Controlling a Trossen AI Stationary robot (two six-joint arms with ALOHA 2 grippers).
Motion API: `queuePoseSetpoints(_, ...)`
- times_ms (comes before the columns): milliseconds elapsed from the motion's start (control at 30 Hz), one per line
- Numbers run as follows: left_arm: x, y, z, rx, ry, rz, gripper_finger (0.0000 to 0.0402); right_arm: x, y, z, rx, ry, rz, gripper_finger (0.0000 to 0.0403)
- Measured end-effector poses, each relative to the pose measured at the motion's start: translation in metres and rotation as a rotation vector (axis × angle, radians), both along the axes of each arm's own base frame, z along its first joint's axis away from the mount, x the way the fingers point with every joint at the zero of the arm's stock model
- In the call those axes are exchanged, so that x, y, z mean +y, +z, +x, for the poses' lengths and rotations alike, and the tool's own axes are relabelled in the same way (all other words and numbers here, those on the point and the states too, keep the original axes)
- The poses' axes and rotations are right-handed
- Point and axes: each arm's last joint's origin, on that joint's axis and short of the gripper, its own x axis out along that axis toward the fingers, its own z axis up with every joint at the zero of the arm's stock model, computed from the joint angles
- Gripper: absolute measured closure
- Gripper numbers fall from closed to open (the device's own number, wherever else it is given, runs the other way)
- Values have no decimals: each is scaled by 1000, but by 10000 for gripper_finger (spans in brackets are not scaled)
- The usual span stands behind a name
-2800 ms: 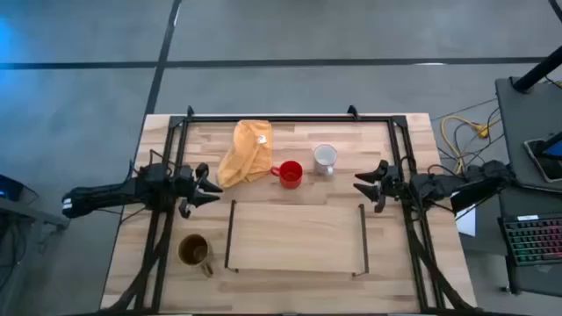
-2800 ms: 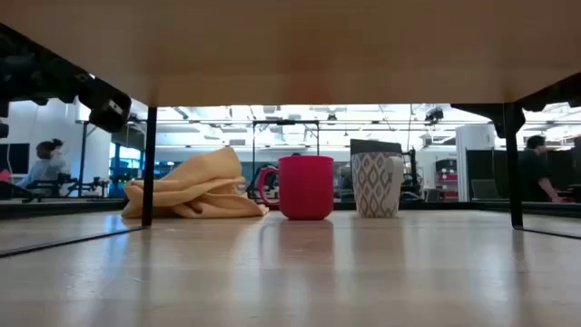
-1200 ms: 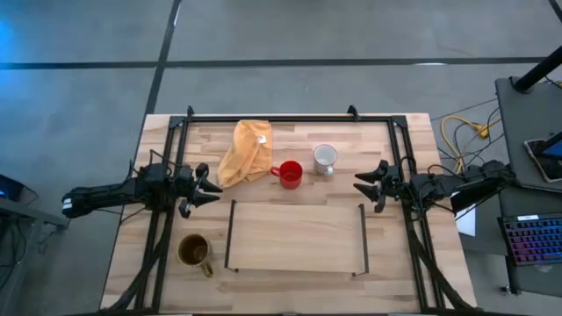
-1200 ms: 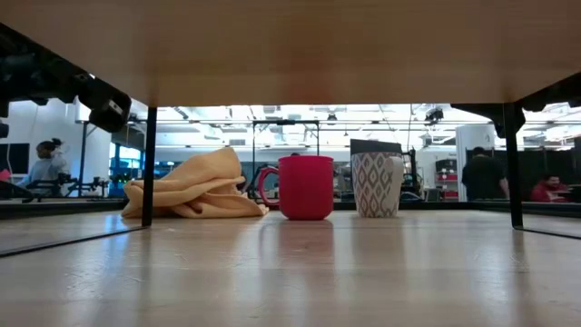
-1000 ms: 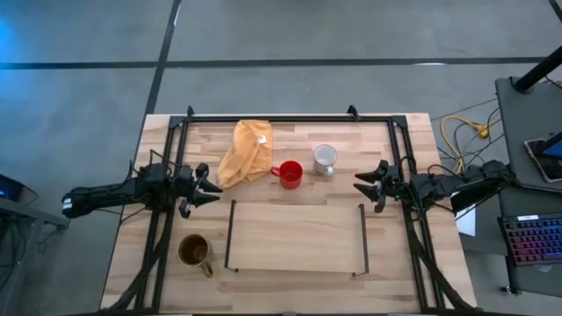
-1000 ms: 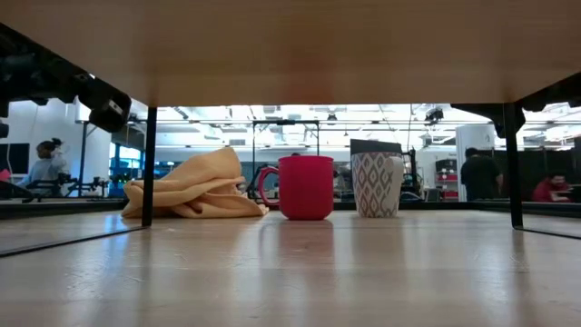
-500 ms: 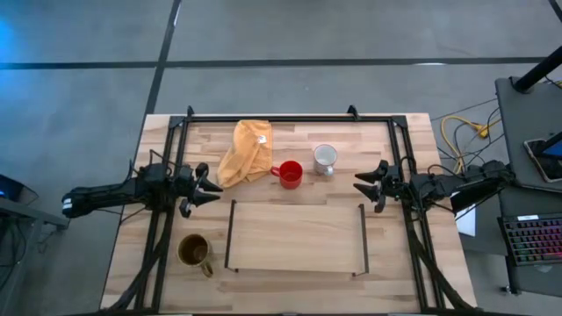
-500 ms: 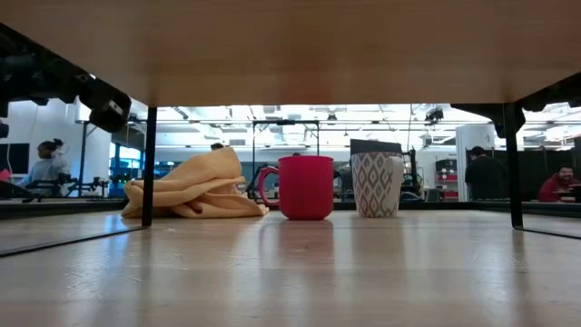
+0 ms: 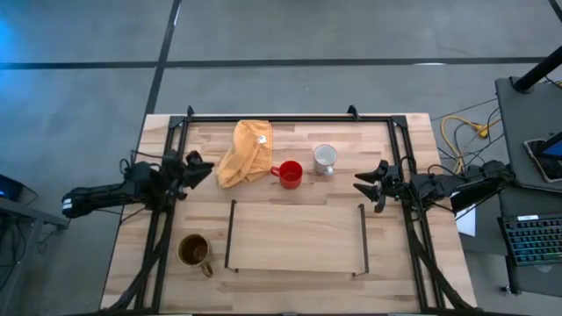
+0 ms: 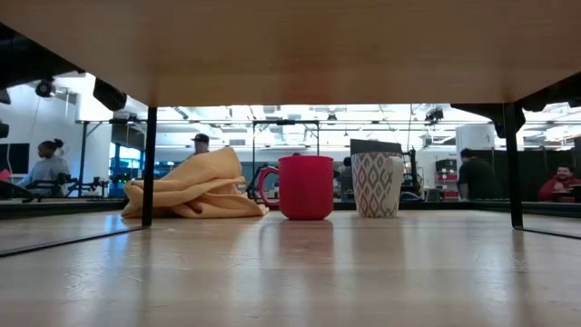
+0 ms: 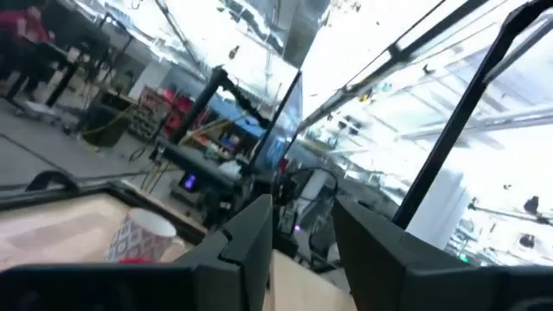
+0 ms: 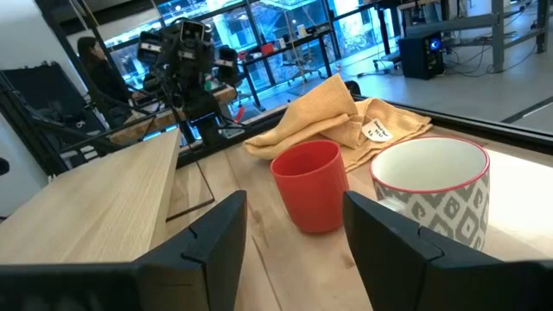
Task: Stack small to large cups/mugs on shelf
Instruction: Put the green mug on the shelf
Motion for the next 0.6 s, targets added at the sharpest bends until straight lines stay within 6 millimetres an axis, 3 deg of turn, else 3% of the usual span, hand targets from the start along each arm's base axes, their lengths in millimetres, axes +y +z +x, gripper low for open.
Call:
queuePoseSetpoints(200,3,7,-3,-55,98,-24,290,0,0,0,0,0,0,218)
queuePoseSetpoints(600,1,31,-15,-315,117,44,290,0,0,0,0,0,0,218)
